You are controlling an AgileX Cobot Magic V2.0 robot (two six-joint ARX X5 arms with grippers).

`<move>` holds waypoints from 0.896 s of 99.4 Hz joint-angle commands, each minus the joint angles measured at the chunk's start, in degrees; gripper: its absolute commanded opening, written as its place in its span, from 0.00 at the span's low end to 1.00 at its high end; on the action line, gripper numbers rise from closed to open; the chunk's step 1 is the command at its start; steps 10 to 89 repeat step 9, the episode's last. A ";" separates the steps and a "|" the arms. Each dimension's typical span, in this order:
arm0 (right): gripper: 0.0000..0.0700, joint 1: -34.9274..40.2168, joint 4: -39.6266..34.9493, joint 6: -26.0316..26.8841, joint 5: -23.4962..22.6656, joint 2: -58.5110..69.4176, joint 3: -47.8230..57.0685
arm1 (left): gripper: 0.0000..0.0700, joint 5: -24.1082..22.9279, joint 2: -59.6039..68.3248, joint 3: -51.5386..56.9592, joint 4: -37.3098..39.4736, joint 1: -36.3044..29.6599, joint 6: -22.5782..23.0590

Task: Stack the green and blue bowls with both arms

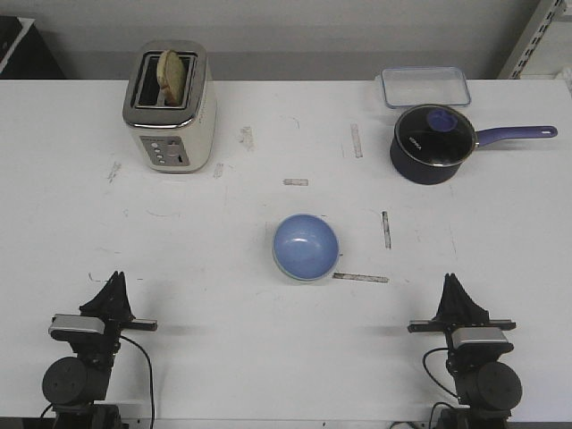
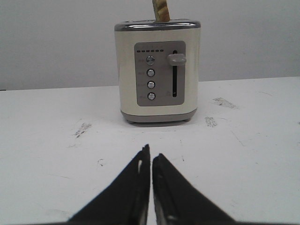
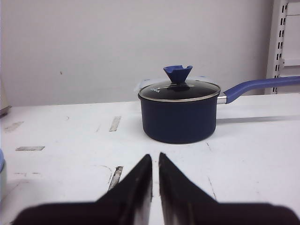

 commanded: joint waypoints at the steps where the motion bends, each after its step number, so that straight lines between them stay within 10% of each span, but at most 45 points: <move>1: 0.02 -0.02 0.72 0.31 0.15 -0.02 -0.13 | 0.00 0.07 -0.11 -1.27 0.85 0.00 -0.09; 89: 0.02 -0.02 0.72 0.31 0.15 -0.02 -0.11 | 0.00 0.07 -0.11 -1.27 0.85 0.00 -0.09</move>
